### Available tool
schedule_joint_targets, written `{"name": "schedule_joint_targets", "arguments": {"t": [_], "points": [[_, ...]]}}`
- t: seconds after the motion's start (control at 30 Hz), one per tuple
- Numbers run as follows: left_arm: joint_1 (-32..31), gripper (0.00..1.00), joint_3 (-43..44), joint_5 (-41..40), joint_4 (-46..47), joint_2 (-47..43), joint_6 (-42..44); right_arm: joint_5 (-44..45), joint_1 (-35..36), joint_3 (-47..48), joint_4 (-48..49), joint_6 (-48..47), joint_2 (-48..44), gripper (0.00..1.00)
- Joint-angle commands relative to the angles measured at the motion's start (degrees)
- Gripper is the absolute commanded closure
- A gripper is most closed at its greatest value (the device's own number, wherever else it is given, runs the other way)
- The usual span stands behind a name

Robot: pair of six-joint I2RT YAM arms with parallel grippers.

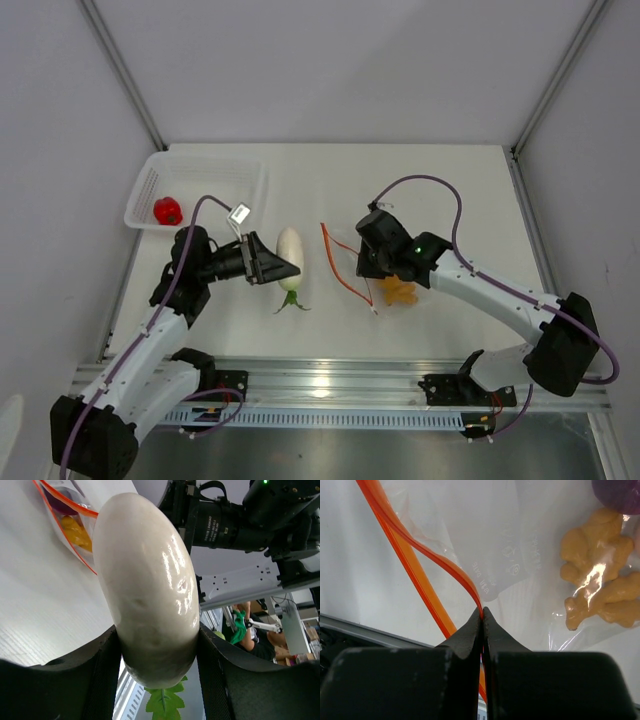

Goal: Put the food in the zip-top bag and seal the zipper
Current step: Place the fake vegetable in the zipper food storage bag.

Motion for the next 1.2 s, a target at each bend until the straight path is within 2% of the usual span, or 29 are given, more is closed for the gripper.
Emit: {"name": "schedule_joint_targets", "arguments": {"t": [0.0,0.17,0.3,0.53,0.7,0.8,1.03,1.17], "points": [[-1.1,0.99,3.6,4.7,0.5,0.1,3.2,1.6,0.5,0.1,1.1,1.1,-2.2,1.00],[-2.2,0.99,2.5,2.7,1.1,-1.0,2.0,2.0,1.3,0.3,1.6,1.7,-1.8,1.00],[-3.8,0.99,3.2,4.1,1.1,2.4,-0.2,3.0,2.4,0.6,4.1,0.7,-1.6,1.00],[-5.8,0.99,5.2,6.2,-10.0,7.8,-0.5,7.8,4.9,2.2,6.5,-2.3,0.0,1.00],[-5.9,0.96,3.5,8.4,-10.5,9.5,-4.1,10.2,7.4,2.8,8.4,-4.2,1.0,1.00],[-6.0,0.95,4.4,8.1,-15.1,12.6,-2.4,11.2,8.8,2.4,8.9,-4.7,1.1,1.00],[-7.5,0.92,5.9,9.3,-18.1,18.8,0.1,13.6,12.9,2.2,10.2,-7.0,0.4,1.00],[-7.6,0.92,5.8,9.7,-16.5,19.7,-1.5,13.5,14.3,1.7,10.5,-8.4,0.0,1.00]]}}
